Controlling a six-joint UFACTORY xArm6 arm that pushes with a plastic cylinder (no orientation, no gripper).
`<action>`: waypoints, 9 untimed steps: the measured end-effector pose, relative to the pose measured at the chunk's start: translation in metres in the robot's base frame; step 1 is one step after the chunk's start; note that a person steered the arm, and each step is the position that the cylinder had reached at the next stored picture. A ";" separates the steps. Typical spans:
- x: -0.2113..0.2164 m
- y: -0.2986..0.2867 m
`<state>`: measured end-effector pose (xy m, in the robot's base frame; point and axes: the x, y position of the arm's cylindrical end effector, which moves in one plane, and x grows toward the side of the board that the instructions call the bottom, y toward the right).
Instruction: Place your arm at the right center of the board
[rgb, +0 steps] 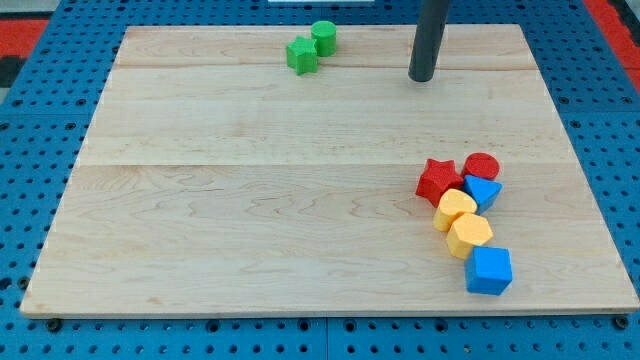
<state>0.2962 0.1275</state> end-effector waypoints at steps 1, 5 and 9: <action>0.000 -0.002; 0.075 0.096; 0.131 0.144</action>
